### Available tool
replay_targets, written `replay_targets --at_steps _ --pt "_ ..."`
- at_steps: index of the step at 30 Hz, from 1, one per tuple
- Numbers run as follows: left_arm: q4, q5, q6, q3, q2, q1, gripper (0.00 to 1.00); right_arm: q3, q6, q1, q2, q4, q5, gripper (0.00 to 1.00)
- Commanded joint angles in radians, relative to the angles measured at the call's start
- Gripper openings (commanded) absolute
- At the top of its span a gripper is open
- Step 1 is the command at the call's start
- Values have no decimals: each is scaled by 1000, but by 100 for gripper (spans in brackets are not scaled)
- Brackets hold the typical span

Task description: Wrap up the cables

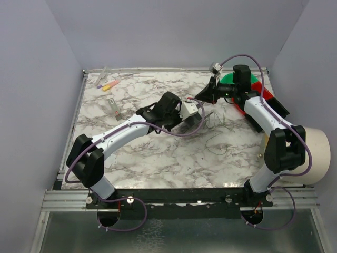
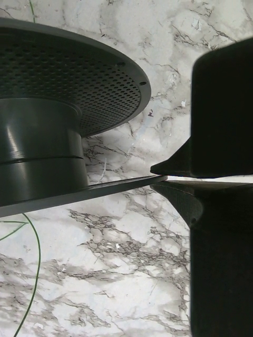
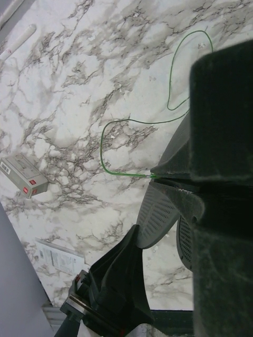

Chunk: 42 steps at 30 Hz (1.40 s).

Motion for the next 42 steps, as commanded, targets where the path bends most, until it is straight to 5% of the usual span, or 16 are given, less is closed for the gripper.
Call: replay_targets --at_steps 1,5,8,19,27,42 --pt "-44 -4 -40 16 45 -8 0 20 -79 0 12 -97 -29 2" --pt "-43 -4 -43 16 47 -7 0 37 -157 -1 -2 -175 -6 27" --pt "-44 -4 -39 16 45 -7 0 45 -209 -1 -21 -219 7 37" --pt "-44 -6 -36 4 32 -4 0 177 -346 -5 -10 -420 19 43" --pt "-76 73 60 -44 -47 91 0 329 -629 -95 17 -725 24 46" --pt "-169 214 119 -44 -137 193 0 315 -911 -86 47 -943 146 50"
